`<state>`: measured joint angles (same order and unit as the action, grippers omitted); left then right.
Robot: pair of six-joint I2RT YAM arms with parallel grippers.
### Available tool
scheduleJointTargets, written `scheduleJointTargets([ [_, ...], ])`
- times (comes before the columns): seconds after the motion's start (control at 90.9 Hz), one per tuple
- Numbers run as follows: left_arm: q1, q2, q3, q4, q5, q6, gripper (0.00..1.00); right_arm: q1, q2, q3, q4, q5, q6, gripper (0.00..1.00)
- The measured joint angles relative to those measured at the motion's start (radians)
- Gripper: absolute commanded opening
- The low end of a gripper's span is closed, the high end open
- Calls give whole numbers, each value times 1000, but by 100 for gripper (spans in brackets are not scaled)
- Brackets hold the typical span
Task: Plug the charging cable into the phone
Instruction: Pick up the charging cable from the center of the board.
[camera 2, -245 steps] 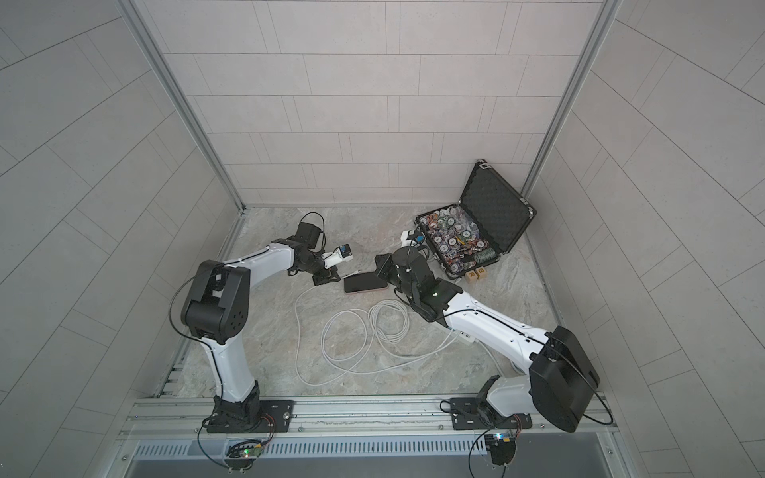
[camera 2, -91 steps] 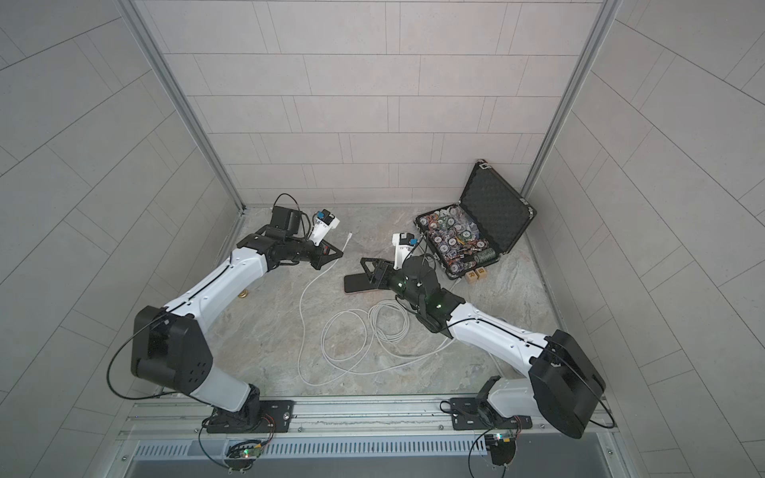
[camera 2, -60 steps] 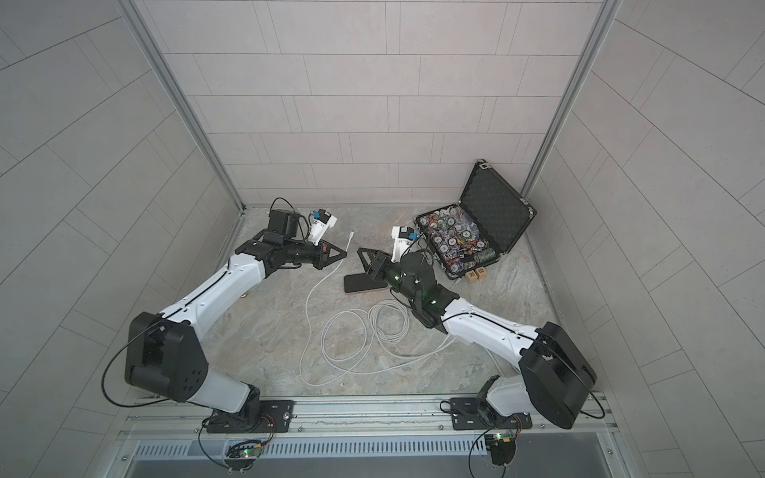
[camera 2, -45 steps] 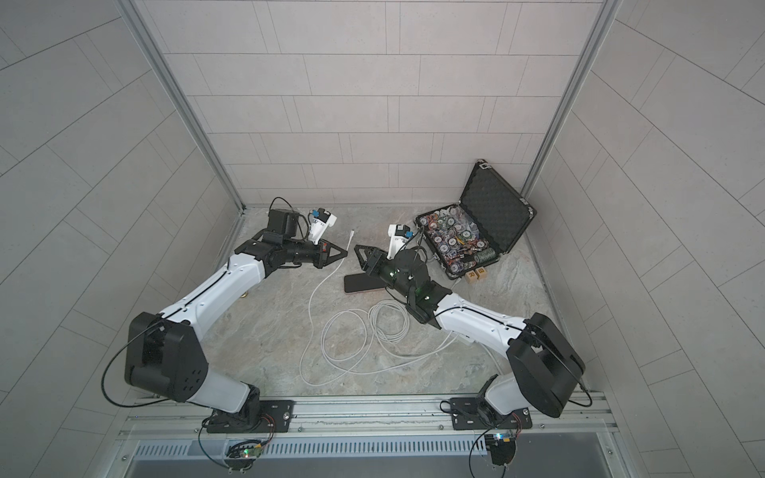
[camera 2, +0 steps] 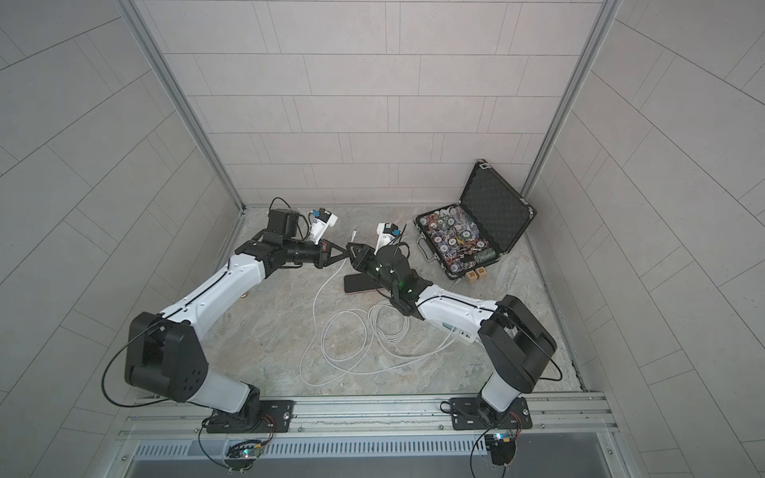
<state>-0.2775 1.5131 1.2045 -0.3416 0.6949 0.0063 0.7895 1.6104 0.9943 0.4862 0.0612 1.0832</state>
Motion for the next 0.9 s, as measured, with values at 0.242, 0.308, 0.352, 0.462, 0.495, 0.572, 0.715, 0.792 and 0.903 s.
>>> scheduleJointTargets([
  [0.242, -2, 0, -14, 15, 24, 0, 0, 3, 6, 0, 36, 11, 4, 17],
  [0.308, -4, 0, -20, 18, 24, 0, 0, 3, 8, 0, 40, 14, 5, 16],
  [0.352, -5, 0, -21, 19, 24, 0, 0, 3, 10, 0, 40, 17, 4, 13],
  [0.462, -4, 0, -21, 23, 27, 0, 0, 3, 11, 0, 39, 25, 3, 7],
  [0.495, -4, 0, -21, 25, 27, 0, 0, 2, 12, 0, 40, 26, 4, 6],
  [0.572, -4, 0, -21, 24, 26, 0, 0, 2, 14, 0, 41, 27, 7, 0],
  [0.715, -5, 0, -22, 26, 31, -4, 67, 3, 16, 0, 48, 26, 6, 0],
  [0.792, -2, 0, -32, 19, 44, -10, 93, -2, 16, 3, 61, 26, 3, 0],
  [0.903, 1, 0, -37, 0, 72, -15, 100, -17, 12, 3, 67, 18, -16, 0],
])
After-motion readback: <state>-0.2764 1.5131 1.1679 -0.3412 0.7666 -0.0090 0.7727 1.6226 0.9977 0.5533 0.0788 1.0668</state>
